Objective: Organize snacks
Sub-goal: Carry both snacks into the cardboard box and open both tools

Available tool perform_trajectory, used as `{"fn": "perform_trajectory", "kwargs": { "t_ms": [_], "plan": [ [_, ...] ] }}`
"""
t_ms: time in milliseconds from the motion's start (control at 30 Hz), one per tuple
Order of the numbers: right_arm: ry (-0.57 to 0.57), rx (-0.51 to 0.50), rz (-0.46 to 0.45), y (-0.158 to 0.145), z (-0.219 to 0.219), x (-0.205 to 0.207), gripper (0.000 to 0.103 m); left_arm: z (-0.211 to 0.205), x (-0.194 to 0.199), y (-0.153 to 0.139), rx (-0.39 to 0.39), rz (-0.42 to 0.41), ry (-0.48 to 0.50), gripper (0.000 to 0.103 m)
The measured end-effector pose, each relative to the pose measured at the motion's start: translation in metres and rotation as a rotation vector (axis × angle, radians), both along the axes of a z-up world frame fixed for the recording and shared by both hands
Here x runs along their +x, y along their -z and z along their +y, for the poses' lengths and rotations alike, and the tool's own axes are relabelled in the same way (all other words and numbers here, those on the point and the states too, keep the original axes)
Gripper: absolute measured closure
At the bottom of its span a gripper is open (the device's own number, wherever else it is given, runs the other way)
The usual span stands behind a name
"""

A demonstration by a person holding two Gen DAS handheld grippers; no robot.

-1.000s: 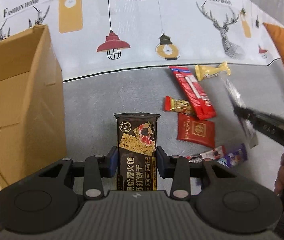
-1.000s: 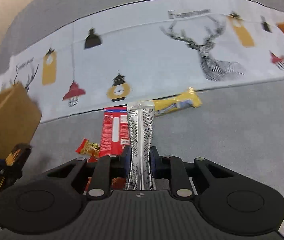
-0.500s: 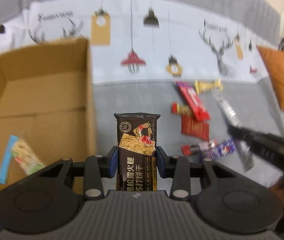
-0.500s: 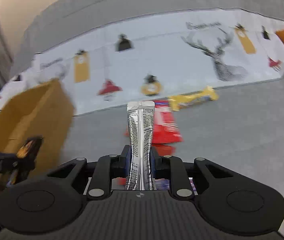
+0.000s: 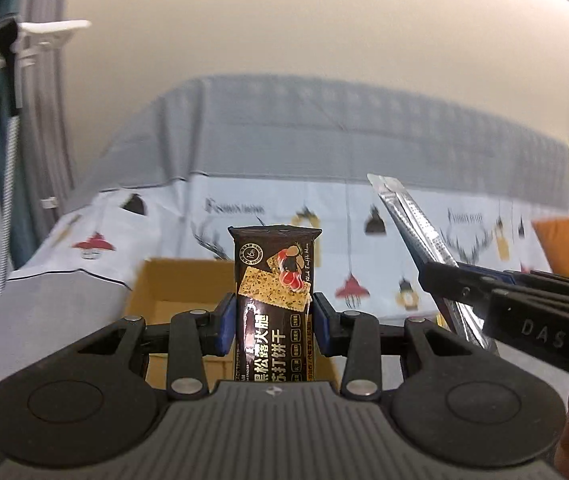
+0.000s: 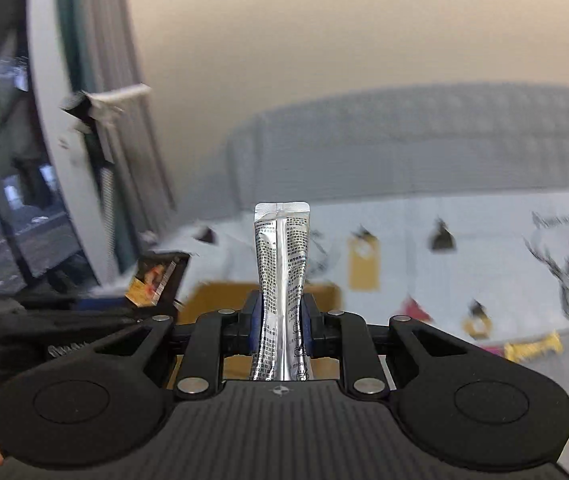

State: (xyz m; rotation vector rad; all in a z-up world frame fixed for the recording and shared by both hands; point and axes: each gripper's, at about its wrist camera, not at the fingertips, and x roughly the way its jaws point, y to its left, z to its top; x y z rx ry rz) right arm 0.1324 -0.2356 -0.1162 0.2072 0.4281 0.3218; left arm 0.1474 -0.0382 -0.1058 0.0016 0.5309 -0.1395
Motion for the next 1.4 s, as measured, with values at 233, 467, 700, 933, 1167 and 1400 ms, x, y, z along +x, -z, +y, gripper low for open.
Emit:
{"fn": "perform_trajectory", "kwargs": {
  "t_ms": [233, 467, 700, 933, 1167, 1400],
  "plan": [
    [-0.084, -0.044, -0.022, -0.011, 0.048, 0.013, 0.082, 0.043, -0.006, 0.005, 0.013, -0.044, -0.072, 0.060],
    [-0.133, -0.098, 0.070, 0.018, 0.095, 0.043, 0.082, 0.081, 0.027, 0.058, -0.037, 0.077, -0.110, 0.060],
    [-0.150, -0.161, 0.183, 0.074, 0.124, 0.075, 0.082, 0.101, 0.063, 0.118, -0.078, 0.211, -0.115, 0.060],
    [-0.145, -0.217, 0.299, 0.122, 0.131, 0.094, 0.082, 0.104, 0.089, 0.166, -0.070, 0.317, -0.097, 0.060],
    [-0.144, -0.212, 0.416, 0.164, 0.137, 0.104, 0.082, 0.111, 0.095, 0.186, -0.061, 0.364, -0.091, 0.060],
    [-0.155, -0.204, 0.380, 0.163, 0.139, 0.093, 0.028, 0.112, 0.088, 0.180, -0.064, 0.313, -0.157, 0.017]
  ]
}}
